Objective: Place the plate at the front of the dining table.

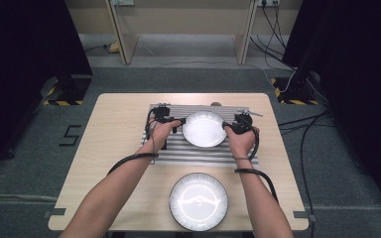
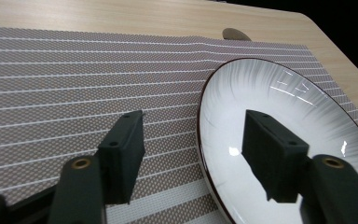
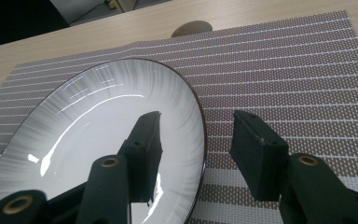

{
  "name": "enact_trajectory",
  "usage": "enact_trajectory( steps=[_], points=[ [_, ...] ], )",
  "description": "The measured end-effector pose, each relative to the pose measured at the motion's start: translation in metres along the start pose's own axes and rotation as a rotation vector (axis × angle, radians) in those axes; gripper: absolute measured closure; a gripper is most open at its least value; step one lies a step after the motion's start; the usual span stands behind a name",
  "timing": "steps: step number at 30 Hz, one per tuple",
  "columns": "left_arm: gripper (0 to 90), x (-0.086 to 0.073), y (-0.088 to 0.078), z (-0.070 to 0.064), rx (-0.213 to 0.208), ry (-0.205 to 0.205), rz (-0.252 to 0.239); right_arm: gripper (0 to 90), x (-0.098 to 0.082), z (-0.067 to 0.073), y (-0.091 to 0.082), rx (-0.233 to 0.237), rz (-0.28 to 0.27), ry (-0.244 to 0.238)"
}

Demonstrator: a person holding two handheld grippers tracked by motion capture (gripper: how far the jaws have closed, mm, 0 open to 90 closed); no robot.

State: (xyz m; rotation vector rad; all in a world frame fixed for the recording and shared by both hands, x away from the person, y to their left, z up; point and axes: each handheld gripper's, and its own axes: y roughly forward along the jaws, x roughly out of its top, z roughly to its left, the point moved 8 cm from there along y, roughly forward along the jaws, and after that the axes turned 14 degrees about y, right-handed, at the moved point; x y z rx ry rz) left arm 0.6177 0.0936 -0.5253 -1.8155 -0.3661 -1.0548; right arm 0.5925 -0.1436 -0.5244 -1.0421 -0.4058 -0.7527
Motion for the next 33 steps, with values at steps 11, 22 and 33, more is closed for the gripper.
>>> enact_trajectory(
  steps=[11, 22, 33],
  points=[
    [33.6, -0.011, -0.035, 0.015, -0.008, 0.063, 0.012, 48.8, -0.001, -0.014, -0.021, 0.007, 0.0, 0.013],
    [34.3, -0.017, -0.06, 0.022, -0.029, 0.1, 0.003, 48.0, -0.007, -0.023, -0.037, 0.008, 0.016, 0.009],
    [34.3, -0.024, -0.083, 0.02, -0.055, 0.119, -0.029, 47.6, -0.016, -0.031, -0.053, 0.015, 0.008, 0.004]
  ],
)
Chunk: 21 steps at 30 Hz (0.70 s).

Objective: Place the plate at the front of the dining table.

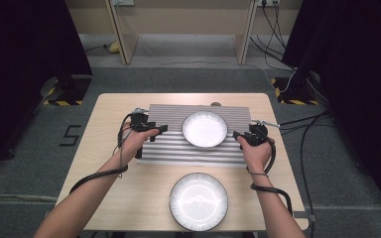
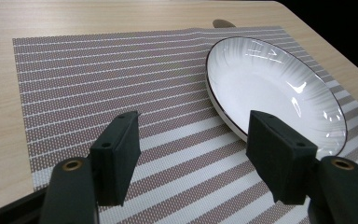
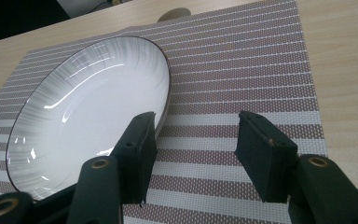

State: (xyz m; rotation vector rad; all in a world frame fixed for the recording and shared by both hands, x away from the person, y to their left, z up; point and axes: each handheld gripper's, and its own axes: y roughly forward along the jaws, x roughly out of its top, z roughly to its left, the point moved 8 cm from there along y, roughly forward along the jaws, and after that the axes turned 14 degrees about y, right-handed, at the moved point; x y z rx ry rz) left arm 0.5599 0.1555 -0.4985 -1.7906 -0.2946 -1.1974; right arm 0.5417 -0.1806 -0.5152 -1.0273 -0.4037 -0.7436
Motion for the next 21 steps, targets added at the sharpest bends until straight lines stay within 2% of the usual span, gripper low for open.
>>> enact_trajectory(
  steps=[13, 21],
  points=[
    [34.3, -0.009, -0.019, -0.014, -0.038, 0.006, -0.026, 47.3, -0.008, -0.004, -0.016, 0.008, -0.009, 0.002],
    [34.3, -0.013, -0.03, -0.022, -0.04, 0.04, -0.022, 47.1, -0.013, -0.008, -0.025, 0.007, -0.013, 0.004]
  ],
)
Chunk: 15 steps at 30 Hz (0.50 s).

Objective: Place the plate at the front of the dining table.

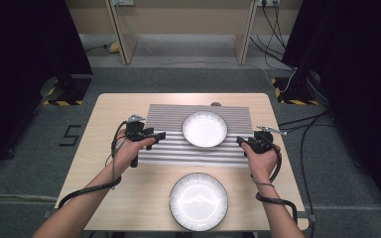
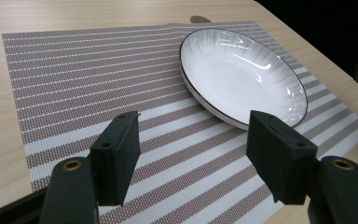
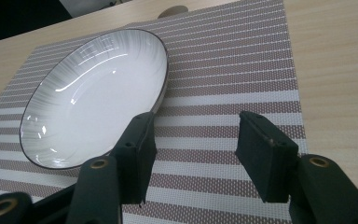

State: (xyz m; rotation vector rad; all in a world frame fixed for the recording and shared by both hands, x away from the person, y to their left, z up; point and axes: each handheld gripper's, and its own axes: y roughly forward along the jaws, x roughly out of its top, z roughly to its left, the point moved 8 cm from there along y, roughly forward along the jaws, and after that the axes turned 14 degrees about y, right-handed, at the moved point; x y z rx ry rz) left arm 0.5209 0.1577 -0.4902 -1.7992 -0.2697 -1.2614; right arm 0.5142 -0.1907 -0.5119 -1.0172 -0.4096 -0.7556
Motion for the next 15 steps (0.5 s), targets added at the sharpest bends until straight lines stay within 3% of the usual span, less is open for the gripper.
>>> enact_trajectory(
  steps=[5, 15],
  points=[
    [34.3, -0.01, -0.003, -0.005, -0.016, 0.001, 0.013, 47.0, -0.003, -0.005, -0.005, -0.003, -0.003, 0.001],
    [34.4, -0.026, -0.012, -0.006, -0.007, 0.003, 0.012, 47.0, -0.008, -0.012, -0.016, -0.006, -0.012, 0.009]
  ],
)
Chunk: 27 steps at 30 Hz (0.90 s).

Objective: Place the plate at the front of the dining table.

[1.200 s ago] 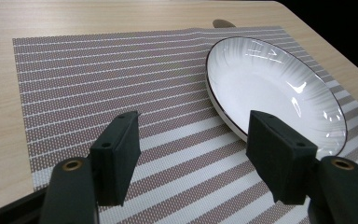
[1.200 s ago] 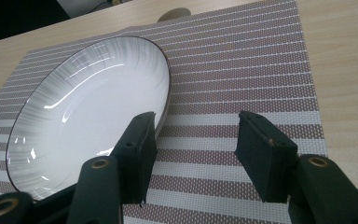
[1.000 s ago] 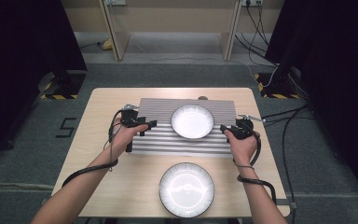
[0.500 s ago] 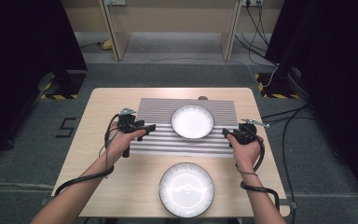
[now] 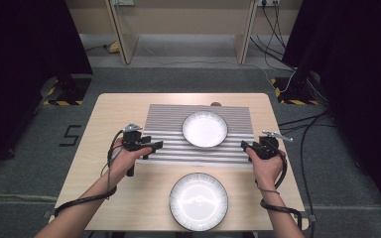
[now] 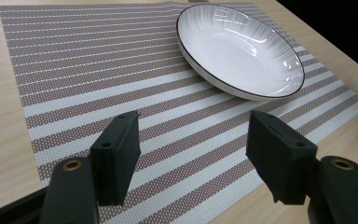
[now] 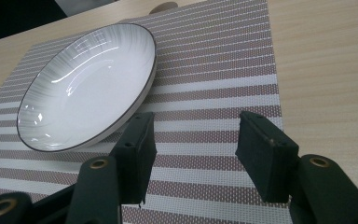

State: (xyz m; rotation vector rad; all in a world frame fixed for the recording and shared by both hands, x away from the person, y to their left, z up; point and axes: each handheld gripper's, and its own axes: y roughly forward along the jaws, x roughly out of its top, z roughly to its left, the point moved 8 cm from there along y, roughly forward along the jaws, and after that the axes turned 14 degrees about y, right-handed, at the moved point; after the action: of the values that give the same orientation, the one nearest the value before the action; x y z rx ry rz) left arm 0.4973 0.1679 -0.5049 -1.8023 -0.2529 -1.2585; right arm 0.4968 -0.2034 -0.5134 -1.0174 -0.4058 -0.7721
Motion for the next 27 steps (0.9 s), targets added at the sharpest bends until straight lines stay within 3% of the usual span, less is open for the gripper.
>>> enact_trajectory(
  steps=[6, 12, 27],
  points=[
    [34.4, -0.009, -0.011, -0.001, -0.008, -0.007, -0.015, 46.8, -0.006, -0.004, -0.007, 0.003, -0.003, 0.002],
    [34.6, -0.017, -0.021, -0.002, 0.001, 0.014, -0.021, 46.5, -0.009, -0.013, -0.013, -0.003, -0.016, 0.019],
    [34.7, -0.026, -0.04, 0.008, 0.026, 0.002, -0.043, 46.4, -0.018, -0.025, -0.033, 0.001, -0.028, 0.034]
  ],
)
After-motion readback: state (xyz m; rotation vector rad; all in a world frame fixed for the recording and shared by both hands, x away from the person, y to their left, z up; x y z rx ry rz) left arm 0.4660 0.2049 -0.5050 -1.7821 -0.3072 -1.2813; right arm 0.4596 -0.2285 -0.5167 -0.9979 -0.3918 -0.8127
